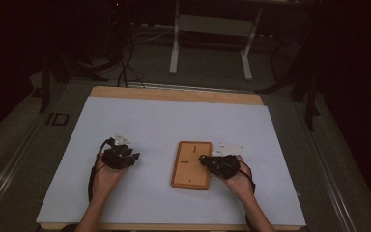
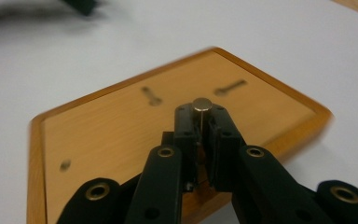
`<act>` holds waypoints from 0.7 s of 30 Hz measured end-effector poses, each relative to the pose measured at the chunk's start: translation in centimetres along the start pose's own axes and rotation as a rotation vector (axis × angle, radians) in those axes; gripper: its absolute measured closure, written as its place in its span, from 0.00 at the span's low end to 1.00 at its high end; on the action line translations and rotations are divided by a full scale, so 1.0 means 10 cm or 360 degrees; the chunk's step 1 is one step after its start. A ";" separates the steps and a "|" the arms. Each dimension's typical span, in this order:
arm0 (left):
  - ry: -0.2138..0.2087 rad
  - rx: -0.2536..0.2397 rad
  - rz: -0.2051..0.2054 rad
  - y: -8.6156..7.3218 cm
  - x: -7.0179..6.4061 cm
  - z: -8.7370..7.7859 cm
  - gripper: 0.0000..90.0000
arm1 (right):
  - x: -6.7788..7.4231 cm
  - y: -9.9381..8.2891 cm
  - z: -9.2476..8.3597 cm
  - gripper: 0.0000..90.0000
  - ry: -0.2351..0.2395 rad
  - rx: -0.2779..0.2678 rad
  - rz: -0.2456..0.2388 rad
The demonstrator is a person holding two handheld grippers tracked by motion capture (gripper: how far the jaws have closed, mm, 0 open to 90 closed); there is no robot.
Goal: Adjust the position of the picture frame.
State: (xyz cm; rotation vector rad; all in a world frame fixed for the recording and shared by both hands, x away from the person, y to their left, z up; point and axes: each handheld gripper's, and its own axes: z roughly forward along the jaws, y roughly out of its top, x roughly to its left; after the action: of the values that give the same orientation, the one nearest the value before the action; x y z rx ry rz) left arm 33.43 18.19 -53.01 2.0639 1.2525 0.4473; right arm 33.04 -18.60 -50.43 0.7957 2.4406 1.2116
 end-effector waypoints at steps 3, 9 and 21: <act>0.0001 0.0005 0.0004 0.00 -0.01 0.00 0.69 | -0.11 -0.04 0.01 0.93 -0.0098 0.0015 0.0086; 0.0000 0.0010 0.0007 0.00 -0.02 0.02 0.69 | -0.27 -0.12 0.08 0.93 -0.0228 0.0071 0.0254; 0.0001 0.0026 0.0027 0.00 -0.04 0.03 0.69 | -0.26 -0.16 0.16 0.88 -0.0379 0.0003 0.0477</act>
State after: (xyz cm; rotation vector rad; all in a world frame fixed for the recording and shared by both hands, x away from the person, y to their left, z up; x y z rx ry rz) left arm 33.46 17.72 -53.20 2.0893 1.2437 0.4469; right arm 35.42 -19.91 -52.61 1.2637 2.1850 1.1357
